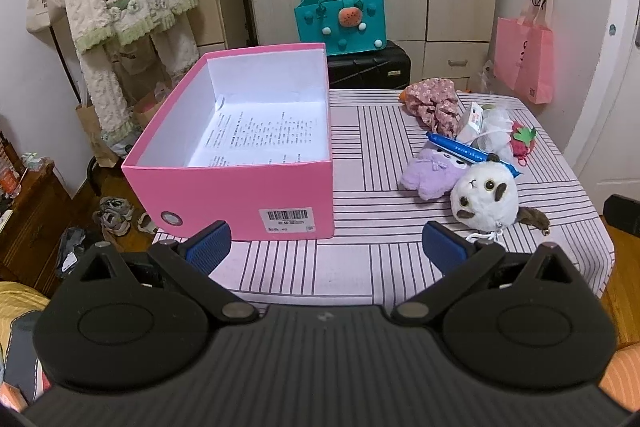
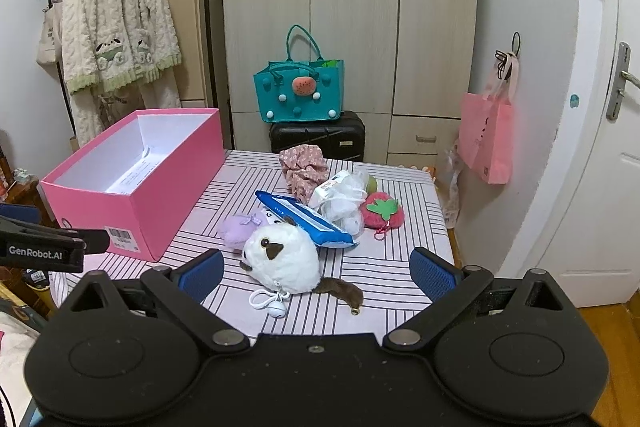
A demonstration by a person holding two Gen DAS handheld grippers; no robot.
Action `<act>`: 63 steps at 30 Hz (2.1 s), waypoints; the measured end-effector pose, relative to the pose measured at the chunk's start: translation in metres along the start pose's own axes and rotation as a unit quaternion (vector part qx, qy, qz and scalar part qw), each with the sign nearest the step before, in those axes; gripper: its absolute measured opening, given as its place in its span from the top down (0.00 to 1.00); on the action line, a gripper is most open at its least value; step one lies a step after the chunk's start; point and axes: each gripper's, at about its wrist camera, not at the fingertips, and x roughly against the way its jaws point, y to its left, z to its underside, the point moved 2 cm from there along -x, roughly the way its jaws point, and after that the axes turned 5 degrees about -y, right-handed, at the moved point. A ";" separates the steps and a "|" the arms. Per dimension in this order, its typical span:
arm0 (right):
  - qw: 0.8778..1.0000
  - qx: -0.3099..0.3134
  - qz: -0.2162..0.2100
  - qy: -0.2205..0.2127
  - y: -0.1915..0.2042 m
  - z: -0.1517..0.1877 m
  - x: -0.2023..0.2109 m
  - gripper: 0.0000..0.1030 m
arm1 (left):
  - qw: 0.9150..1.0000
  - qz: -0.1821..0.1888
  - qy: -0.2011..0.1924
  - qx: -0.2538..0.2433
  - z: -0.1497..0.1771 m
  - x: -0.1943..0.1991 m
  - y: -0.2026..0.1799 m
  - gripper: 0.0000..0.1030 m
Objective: Organize soft objects
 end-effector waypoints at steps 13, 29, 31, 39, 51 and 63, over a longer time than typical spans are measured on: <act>1.000 0.004 0.011 -0.013 0.000 0.004 0.005 0.02 | 1.000 -0.004 -0.027 -0.015 0.006 0.009 -0.002 0.00; 0.999 0.012 0.032 -0.033 0.001 0.010 0.013 0.02 | 0.998 0.002 -0.060 -0.023 0.014 0.026 -0.001 0.00; 0.999 0.011 0.030 -0.037 0.001 0.011 0.014 0.02 | 0.998 -0.001 -0.062 -0.025 0.014 0.026 -0.001 0.00; 0.999 0.009 0.028 -0.039 0.001 0.013 0.016 0.02 | 0.998 -0.001 -0.055 -0.019 0.012 0.022 0.003 0.00; 0.999 -0.012 0.003 -0.037 -0.010 0.010 0.001 0.02 | 0.998 0.013 -0.056 -0.016 0.011 0.005 -0.001 0.00; 0.997 0.010 -0.027 -0.075 -0.011 0.006 -0.017 0.02 | 0.995 0.017 -0.096 -0.020 0.009 -0.020 -0.006 0.00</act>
